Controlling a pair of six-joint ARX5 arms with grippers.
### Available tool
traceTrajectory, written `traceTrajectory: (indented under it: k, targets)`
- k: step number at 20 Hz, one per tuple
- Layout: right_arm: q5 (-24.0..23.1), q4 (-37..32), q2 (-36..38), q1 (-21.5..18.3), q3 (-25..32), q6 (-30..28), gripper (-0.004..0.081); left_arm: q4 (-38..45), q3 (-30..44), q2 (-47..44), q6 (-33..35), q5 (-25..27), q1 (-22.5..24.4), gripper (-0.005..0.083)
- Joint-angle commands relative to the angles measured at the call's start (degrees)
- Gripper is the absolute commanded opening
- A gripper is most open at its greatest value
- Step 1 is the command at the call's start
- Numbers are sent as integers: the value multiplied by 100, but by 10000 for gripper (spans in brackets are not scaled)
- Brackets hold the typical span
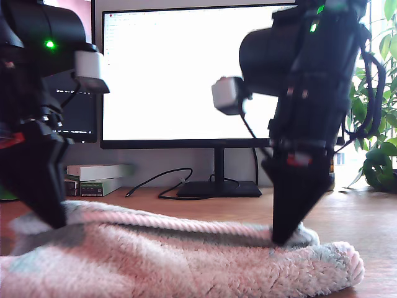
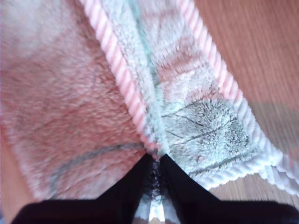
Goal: Fold the tea towel to a neat square and place it to the right
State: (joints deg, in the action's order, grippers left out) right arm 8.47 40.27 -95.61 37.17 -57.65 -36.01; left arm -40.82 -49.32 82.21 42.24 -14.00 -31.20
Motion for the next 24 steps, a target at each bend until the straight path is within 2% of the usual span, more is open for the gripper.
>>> traceTrajectory:
  k: [1,12,18,21,24]
  targets:
    - [-28,-50,-13,-7,15,26,-11,22,28,33,24,-31,-2,-11]
    - [-160,-240,-13,-7,15,26,-11,-111,28,341,24,-46,20,-10]
    - [-157,-348,-13,-7,15,66,-11,-63,28,496,22,208,35,-6]
    - [-160,-402,-13,-7,15,131,3,7,28,496,20,273,74,84]
    - [-162,-435,-13,-7,15,195,81,37,28,496,-22,275,103,171]
